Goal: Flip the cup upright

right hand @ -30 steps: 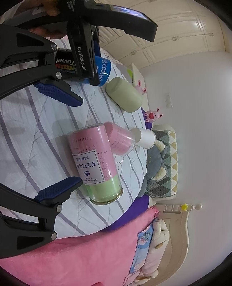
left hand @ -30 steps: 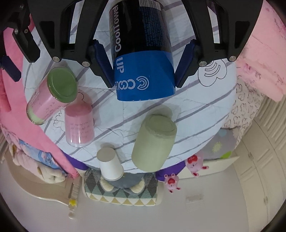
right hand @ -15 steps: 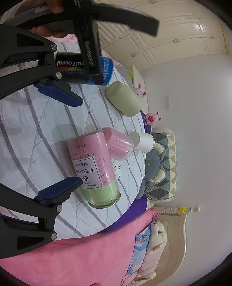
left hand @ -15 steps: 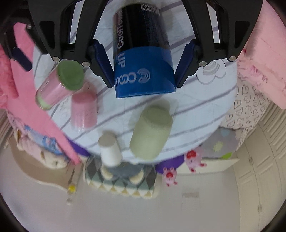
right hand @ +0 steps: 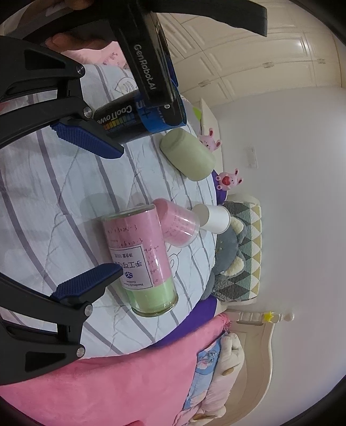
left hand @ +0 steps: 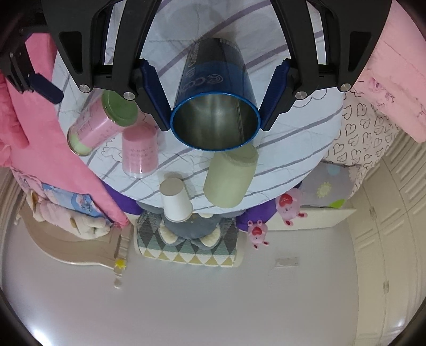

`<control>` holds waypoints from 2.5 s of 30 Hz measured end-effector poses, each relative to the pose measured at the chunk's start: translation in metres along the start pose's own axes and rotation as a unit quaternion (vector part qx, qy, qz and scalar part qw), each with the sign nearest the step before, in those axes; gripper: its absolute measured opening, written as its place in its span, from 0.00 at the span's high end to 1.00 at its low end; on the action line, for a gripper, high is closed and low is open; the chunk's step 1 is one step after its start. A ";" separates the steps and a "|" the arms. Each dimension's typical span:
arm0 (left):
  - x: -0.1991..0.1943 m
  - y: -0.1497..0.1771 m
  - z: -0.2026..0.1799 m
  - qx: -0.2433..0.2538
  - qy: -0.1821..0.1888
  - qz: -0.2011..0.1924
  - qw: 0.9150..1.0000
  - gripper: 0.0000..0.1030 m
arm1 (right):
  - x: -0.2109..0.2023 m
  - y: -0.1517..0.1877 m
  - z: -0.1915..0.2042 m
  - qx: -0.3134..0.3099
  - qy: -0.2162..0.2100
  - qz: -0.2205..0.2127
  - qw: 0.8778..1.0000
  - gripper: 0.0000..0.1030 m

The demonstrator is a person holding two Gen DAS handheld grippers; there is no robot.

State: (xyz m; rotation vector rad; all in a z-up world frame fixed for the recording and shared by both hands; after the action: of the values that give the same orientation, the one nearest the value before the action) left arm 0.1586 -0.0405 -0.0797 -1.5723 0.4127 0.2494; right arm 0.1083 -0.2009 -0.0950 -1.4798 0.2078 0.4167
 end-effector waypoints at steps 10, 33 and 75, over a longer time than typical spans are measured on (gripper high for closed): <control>-0.016 0.005 0.001 0.005 0.008 -0.005 1.000 0.16 | -0.002 -0.001 0.004 -0.004 0.004 -0.003 1.000 0.20; -0.084 -0.005 0.020 0.013 0.012 -0.061 0.998 0.00 | -0.036 -0.007 0.033 -0.029 0.018 -0.030 0.999 0.20; -0.174 -0.001 0.013 0.039 -0.015 -0.123 0.992 0.00 | -0.119 -0.032 0.030 -0.012 0.057 -0.129 0.990 0.20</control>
State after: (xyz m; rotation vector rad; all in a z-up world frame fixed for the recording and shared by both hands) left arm 0.0019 -0.0093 -0.0087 -1.5231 0.2008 0.0661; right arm 0.0085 -0.1898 -0.0173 -1.5313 0.0990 0.1265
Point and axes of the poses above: each gripper's, at about its wrist camera, not at the fingertips, and x roughly the way its jaws point, z to its left, y to its underside, the point moved 3 cm from there along x, roughly the way its jaws point, and after that the axes turned 15 degrees about -z, right-handed, at the moved point
